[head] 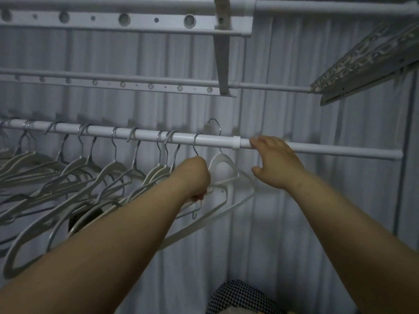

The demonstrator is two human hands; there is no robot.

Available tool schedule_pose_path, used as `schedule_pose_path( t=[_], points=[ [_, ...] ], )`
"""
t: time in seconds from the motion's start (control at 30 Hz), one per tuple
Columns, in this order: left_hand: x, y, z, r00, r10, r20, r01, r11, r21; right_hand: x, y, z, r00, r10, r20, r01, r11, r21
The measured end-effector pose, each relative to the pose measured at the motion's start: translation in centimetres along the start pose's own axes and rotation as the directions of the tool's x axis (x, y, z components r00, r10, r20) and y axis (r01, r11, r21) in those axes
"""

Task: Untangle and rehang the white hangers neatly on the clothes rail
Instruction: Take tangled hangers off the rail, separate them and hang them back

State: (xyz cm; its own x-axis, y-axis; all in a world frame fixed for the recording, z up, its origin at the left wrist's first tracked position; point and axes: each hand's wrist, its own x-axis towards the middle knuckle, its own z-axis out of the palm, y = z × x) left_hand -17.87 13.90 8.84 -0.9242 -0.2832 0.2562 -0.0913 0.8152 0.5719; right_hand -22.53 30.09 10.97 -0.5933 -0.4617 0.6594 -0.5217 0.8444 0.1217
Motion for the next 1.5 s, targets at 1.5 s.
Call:
schedule_pose_path(
  t=[1.5],
  points=[
    [-8.0,-11.4,0.4,0.986,0.158,-0.049,-0.165,0.959,-0.232,-4.0,-12.7,5.3,0.917,0.375,0.134,-0.374,0.696,0.613]
  ],
)
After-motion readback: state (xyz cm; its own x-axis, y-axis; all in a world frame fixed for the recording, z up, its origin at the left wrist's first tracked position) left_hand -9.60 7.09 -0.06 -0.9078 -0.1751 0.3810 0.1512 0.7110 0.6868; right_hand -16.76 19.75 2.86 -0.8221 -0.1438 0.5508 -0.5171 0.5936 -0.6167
